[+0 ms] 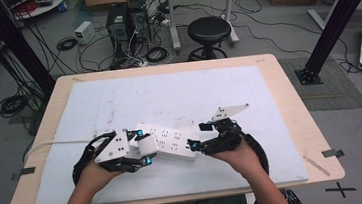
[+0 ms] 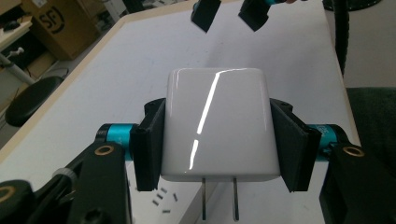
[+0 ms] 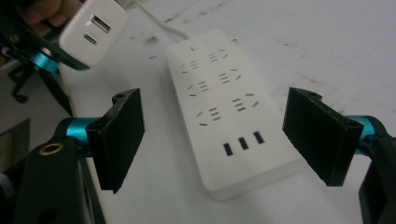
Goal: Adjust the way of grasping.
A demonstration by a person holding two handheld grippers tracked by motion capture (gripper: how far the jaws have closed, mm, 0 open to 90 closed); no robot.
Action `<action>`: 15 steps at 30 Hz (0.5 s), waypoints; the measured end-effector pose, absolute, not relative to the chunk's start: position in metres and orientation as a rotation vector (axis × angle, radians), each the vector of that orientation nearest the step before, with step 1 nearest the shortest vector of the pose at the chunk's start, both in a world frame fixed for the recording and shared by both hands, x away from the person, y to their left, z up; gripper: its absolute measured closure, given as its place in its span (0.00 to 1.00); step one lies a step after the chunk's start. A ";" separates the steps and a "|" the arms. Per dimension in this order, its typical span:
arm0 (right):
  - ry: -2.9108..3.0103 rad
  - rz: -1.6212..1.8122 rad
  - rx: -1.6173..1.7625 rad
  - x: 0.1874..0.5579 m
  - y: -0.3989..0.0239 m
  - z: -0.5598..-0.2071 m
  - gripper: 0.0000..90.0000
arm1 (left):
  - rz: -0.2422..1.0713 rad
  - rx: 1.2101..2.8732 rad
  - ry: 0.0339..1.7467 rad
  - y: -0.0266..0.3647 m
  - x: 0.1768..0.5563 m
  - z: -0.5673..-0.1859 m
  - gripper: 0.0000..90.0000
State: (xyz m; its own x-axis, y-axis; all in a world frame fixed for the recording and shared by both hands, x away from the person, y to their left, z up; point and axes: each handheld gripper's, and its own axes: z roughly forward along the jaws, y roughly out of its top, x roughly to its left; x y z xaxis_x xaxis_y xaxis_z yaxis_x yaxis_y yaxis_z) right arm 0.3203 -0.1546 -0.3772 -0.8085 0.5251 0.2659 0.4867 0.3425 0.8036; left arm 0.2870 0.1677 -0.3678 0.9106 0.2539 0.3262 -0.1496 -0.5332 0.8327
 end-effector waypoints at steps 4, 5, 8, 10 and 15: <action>2.573 1.581 0.978 0.322 -0.146 -0.381 0.24 | 0.538 2.070 0.037 0.156 0.283 -0.374 0.47; 2.578 1.608 0.988 0.322 -0.144 -0.382 0.24 | 0.545 2.070 0.028 0.154 0.283 -0.375 0.47; 2.588 1.659 1.016 0.323 -0.140 -0.384 0.24 | 0.570 2.067 0.009 0.148 0.280 -0.378 0.47; 2.597 1.664 1.022 0.323 -0.138 -0.385 0.24 | 0.587 2.065 -0.010 0.146 0.279 -0.380 0.47; 2.624 1.711 1.042 0.322 -0.133 -0.389 0.24 | 0.646 2.064 -0.033 0.142 0.275 -0.383 0.47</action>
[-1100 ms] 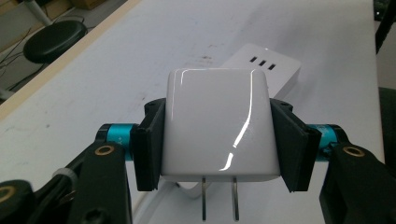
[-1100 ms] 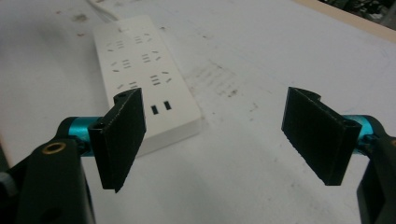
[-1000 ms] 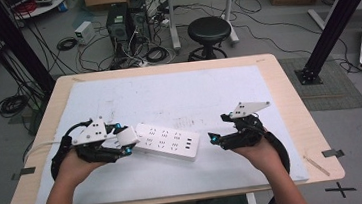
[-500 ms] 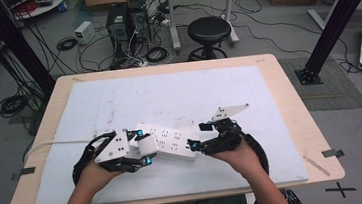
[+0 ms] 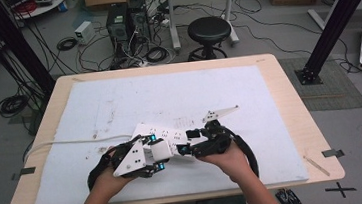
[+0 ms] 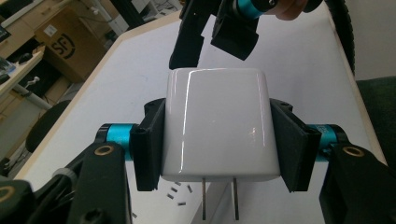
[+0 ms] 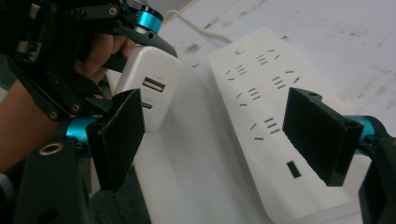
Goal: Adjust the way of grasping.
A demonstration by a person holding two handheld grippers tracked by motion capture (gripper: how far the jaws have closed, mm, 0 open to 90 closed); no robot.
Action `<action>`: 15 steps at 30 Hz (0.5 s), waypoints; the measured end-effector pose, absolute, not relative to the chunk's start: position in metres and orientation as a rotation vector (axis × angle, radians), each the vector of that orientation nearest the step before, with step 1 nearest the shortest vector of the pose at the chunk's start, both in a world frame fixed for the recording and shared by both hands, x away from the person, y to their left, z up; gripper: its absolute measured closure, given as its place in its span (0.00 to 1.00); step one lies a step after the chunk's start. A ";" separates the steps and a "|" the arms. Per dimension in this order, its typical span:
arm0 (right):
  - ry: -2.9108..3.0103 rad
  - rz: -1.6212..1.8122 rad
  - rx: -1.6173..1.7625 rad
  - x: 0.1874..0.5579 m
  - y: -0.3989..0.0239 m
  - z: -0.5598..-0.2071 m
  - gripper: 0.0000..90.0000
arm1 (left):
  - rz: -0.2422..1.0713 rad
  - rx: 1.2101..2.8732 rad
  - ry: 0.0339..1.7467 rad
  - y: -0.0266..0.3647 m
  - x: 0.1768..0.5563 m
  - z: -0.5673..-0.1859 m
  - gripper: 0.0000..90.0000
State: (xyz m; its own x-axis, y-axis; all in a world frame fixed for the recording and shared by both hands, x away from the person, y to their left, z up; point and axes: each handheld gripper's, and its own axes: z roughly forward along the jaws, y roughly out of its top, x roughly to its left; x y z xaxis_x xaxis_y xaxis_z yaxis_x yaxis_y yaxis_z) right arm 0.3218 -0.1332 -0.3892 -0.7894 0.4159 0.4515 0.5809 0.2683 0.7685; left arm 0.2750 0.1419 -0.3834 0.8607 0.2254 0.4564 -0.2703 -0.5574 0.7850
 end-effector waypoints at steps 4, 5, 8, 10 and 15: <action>-2.276 -1.547 -0.926 0.321 -0.129 -0.394 0.24 | 0.697 2.067 -0.058 0.137 0.272 -0.387 0.47; -2.260 -1.553 -0.914 0.321 -0.128 -0.395 0.24 | 0.704 2.070 -0.064 0.135 0.271 -0.387 0.47; -2.205 -1.555 -0.914 0.320 -0.125 -0.398 0.24 | 0.743 2.070 -0.086 0.131 0.270 -0.386 0.47; -2.169 -1.556 -0.906 0.320 -0.122 -0.400 0.24 | 0.756 2.065 -0.103 0.128 0.268 -0.386 0.47; -2.100 -1.560 -0.888 0.320 -0.116 -0.404 0.25 | 0.815 2.054 -0.151 0.120 0.263 -0.385 0.47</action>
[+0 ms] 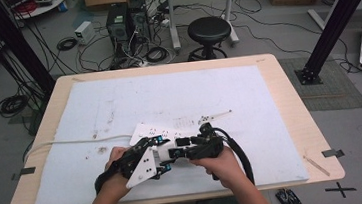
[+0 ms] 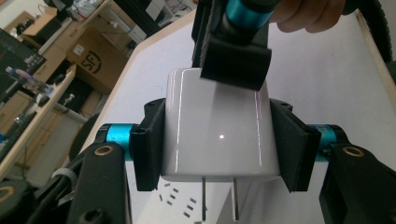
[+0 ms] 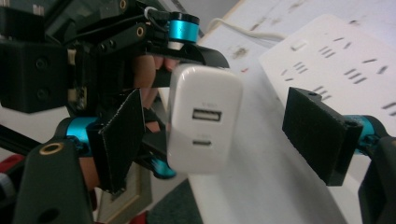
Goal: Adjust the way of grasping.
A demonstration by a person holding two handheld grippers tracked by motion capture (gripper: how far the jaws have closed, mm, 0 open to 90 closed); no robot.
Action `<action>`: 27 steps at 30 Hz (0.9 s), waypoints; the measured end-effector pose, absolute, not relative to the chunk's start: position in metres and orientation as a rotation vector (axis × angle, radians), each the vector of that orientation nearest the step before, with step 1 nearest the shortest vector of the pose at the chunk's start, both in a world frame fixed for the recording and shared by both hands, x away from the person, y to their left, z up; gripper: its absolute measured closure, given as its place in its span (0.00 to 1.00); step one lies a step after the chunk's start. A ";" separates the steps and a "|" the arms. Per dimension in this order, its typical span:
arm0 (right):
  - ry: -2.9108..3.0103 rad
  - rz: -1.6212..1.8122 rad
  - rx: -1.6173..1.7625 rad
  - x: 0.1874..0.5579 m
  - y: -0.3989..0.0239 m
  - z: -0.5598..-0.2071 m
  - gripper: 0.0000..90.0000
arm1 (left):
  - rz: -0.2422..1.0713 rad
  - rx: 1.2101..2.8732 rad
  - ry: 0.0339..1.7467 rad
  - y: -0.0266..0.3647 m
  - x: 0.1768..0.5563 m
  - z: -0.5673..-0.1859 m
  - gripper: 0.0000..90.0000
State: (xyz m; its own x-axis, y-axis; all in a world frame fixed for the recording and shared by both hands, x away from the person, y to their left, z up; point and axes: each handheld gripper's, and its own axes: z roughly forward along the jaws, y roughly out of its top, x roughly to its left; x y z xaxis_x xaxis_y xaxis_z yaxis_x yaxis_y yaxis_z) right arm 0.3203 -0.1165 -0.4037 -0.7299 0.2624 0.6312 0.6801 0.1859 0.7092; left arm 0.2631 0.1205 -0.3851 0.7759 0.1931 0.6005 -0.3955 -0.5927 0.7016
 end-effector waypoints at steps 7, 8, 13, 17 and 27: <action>-2.003 -1.565 -0.835 0.321 -0.112 -0.408 0.36 | 0.836 2.042 -0.168 0.117 0.261 -0.386 0.47; -1.989 -1.568 -0.839 0.321 -0.112 -0.409 0.39 | 0.846 2.040 -0.168 0.117 0.260 -0.386 0.47; -1.973 -1.566 -0.813 0.322 -0.110 -0.412 0.53 | 0.842 2.038 -0.182 0.117 0.261 -0.385 0.47; -1.985 -1.568 -0.798 0.320 -0.109 -0.413 0.67 | 0.845 2.035 -0.185 0.116 0.259 -0.385 0.47; -1.973 -1.550 -0.800 0.321 -0.110 -0.413 0.70 | 0.852 2.022 -0.179 0.117 0.261 -0.385 0.37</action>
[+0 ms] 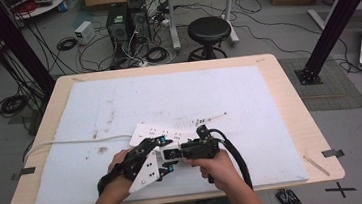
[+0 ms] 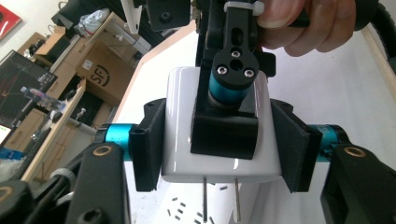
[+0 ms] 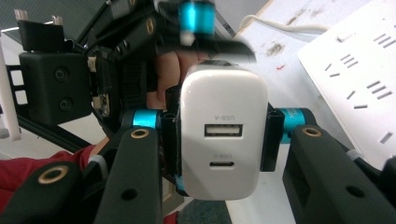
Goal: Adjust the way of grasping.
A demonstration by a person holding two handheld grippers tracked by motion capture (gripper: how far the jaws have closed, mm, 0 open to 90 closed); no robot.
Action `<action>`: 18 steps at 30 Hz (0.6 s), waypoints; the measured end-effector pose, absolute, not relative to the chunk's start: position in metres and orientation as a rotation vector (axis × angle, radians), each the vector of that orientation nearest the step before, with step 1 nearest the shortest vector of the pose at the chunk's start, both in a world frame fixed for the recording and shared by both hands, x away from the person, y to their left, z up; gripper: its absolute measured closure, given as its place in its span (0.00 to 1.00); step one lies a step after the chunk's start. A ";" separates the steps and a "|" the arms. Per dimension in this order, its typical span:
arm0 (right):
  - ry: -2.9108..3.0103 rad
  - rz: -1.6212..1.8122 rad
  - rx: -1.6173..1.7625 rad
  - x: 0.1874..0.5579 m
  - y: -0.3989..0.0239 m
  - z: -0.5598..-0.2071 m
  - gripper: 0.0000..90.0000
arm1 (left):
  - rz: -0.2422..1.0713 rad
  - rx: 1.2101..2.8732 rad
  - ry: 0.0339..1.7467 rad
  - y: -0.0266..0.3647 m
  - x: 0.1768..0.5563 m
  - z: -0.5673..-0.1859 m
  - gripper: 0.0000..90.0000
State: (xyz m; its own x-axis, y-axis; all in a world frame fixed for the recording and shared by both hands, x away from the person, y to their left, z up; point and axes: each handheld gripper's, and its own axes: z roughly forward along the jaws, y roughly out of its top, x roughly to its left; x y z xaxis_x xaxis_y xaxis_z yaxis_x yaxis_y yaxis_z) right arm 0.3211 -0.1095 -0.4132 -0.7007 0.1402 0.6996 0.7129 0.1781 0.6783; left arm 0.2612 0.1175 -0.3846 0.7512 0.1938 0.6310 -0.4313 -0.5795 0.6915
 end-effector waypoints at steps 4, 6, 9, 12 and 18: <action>-1.969 -1.561 -0.822 0.322 -0.114 -0.413 0.70 | 0.853 1.996 -0.170 0.120 0.259 -0.384 0.33; -1.971 -1.570 -0.842 0.323 -0.118 -0.412 0.70 | 0.838 1.988 -0.159 0.123 0.258 -0.383 0.32; -1.982 -1.589 -0.862 0.324 -0.125 -0.409 0.70 | 0.834 1.987 -0.142 0.128 0.258 -0.381 0.31; -2.003 -1.613 -0.874 0.324 -0.133 -0.406 0.70 | 0.763 1.976 -0.079 0.142 0.264 -0.374 0.29; -2.065 -1.665 -0.874 0.319 -0.145 -0.395 0.70 | 0.700 1.963 0.084 0.168 0.273 -0.360 0.27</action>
State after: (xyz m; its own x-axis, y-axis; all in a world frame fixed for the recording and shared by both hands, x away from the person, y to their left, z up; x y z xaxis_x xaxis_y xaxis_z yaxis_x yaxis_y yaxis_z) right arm 0.3191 -0.1454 -0.3949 -0.7499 0.2448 0.6146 0.6525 0.1206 0.7481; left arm 0.2735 0.1681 -0.3599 0.8295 0.3487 0.4363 -0.2352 -0.4905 0.8391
